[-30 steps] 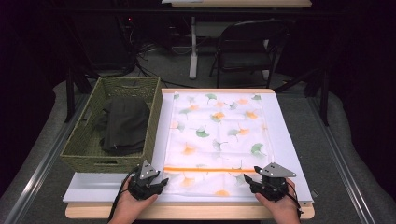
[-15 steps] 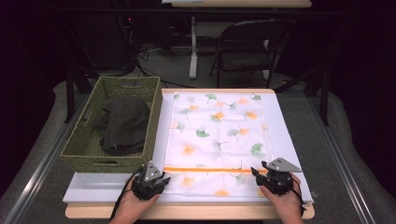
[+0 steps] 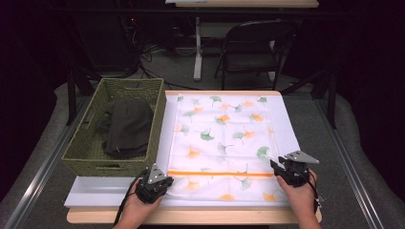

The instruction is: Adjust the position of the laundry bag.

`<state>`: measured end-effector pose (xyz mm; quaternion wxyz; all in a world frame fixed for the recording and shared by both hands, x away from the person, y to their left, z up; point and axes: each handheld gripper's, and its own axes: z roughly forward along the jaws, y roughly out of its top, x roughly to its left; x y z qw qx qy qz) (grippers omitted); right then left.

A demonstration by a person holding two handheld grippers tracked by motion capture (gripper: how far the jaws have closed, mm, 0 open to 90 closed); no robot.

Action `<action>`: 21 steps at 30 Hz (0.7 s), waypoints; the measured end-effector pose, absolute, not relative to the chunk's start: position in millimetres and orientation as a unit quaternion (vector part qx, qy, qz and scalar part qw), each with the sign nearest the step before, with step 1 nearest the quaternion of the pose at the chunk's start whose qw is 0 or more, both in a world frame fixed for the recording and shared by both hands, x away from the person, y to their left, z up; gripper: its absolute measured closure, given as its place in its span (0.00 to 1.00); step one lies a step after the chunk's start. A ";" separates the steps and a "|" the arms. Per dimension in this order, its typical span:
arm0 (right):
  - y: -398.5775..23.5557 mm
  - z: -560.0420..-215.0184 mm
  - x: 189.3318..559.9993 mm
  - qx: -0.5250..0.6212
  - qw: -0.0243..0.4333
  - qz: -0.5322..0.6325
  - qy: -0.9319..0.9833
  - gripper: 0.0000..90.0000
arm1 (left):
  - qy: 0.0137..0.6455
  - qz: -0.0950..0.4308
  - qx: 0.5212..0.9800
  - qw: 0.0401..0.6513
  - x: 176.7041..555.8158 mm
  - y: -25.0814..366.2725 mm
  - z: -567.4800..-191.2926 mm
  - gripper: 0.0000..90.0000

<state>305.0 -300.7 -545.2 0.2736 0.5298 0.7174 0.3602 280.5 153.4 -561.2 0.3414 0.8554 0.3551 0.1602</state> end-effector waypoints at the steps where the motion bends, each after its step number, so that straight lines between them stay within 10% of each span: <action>1: -301.7 -545.7 308.1 0.536 0.272 0.359 0.714 0.69 | 0.356 0.160 0.855 0.342 280.6 153.4 -561.2 0.97; 21: -321.4 -562.3 329.3 0.584 0.238 0.341 0.697 0.72 | 0.361 0.151 0.852 0.347 281.6 154.6 -561.5 0.99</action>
